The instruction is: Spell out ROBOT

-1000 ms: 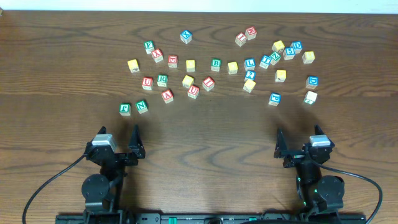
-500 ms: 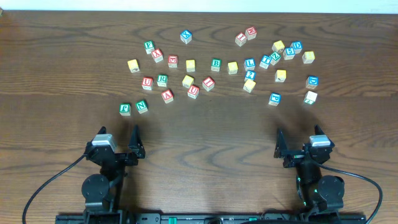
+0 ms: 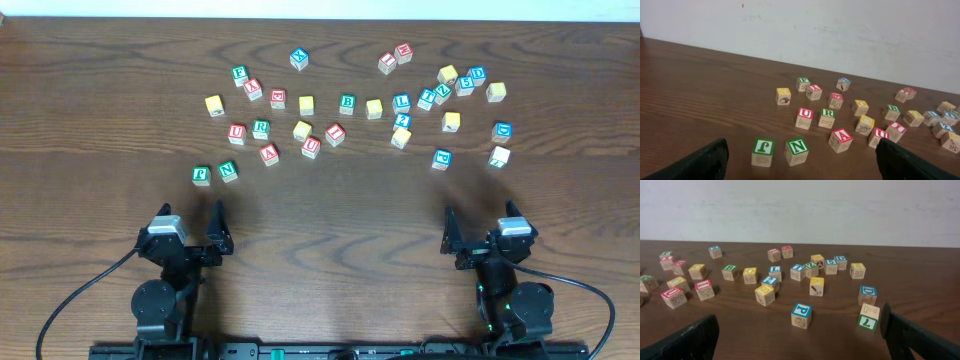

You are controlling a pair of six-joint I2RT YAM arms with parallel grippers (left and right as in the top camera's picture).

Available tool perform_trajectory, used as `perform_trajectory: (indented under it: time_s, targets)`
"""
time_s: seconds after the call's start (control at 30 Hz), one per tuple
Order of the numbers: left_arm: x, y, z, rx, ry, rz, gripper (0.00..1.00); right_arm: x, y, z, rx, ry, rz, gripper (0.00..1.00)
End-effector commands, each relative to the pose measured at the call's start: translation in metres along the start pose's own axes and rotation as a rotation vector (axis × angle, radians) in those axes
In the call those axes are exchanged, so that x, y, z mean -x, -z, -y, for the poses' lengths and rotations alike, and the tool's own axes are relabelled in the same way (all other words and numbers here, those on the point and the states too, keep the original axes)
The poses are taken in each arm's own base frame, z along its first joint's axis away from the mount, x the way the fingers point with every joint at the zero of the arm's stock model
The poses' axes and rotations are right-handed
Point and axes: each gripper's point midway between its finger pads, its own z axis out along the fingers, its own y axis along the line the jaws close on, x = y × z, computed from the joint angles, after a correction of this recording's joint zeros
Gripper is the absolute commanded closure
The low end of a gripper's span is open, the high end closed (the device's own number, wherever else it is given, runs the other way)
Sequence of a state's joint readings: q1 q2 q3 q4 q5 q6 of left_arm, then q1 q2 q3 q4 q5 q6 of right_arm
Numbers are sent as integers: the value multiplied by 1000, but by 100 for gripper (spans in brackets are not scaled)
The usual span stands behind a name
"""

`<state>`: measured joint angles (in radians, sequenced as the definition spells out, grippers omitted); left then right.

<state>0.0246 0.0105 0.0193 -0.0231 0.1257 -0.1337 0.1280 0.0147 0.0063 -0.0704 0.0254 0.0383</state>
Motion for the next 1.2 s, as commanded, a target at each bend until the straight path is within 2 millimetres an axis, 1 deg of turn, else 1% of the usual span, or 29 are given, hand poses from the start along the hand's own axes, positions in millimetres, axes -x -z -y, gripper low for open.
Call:
perform_trajectory:
  time_s: [0.0, 0.17, 0.27, 0.37, 0.47, 0.5, 0.57, 0.67, 0.7, 0.73, 0.77, 0.8, 0.87, 0.93, 0.97, 1.0, 1.03, 1.07, 1.13, 1.17]
  targets:
    - [-17, -1, -1, -5, 6, -55, 8, -1, 0, 2, -7, -10, -1, 1]
    - [-17, -1, -1, -2, 6, -55, 8, -1, 0, 2, -7, -10, -1, 1]
    - [-16, -1, -5, 20, 5, -50, 7, -1, 0, 2, -7, -10, -1, 1]
    - [-15, -1, 0, -11, 6, -50, 7, -1, 0, 2, -7, -10, -1, 1]
    - [-5, 1, 14, -81, 4, -30, 8, -1, 0, 2, -7, -10, -1, 1]
    - [2, 3, 18, -100, 2, -25, 8, -1, 0, 2, -7, -10, -1, 1]
    - [8, 5, 20, -95, 1, -49, 8, -1, 0, 2, -7, -10, -1, 1]
    - [27, 3, 23, -84, 0, -106, 7, -1, 0, 2, -7, -10, -1, 1]
    - [41, -3, 27, -83, -14, -140, 8, -1, 0, 2, -7, -10, -1, 1]
    - [50, -8, 28, -83, -22, -166, 8, -1, 0, 2, -7, -10, -1, 1]
    - [65, -20, 31, -77, -28, -223, 8, -1, 0, 2, -7, -10, -1, 1]
    - [84, -35, 34, -65, -21, -294, 8, -1, 0, 2, -7, -10, -1, 1]
    - [104, -53, 37, -48, -8, -388, 8, -1, 0, 2, -7, -10, -1, 1]
    - [132, -80, 40, -23, 11, -523, 7, -1, 0, 2, -7, -10, -1, 1]
    - [138, -87, 41, -20, 14, -543, 8, -1, 0, 2, -7, -10, -1, 1]
    - [150, -105, 42, -19, 14, -542, 7, -1, 0, 2, -7, -10, -1, 1]
    - [151, -119, 41, -20, 14, -537, 8, -1, 0, 2, -7, -10, -1, 1]
    - [150, -122, 41, -22, 14, -536, 7, -1, 0, 2, -7, -10, -1, 1]
    - [137, -121, 51, -82, 40, -589, 7, -1, 0, 2, -7, -10, -1, 1]
    - [137, -121, 54, -101, 45, -592, 7, -1, 0, 2, -7, -10, -1, 1]
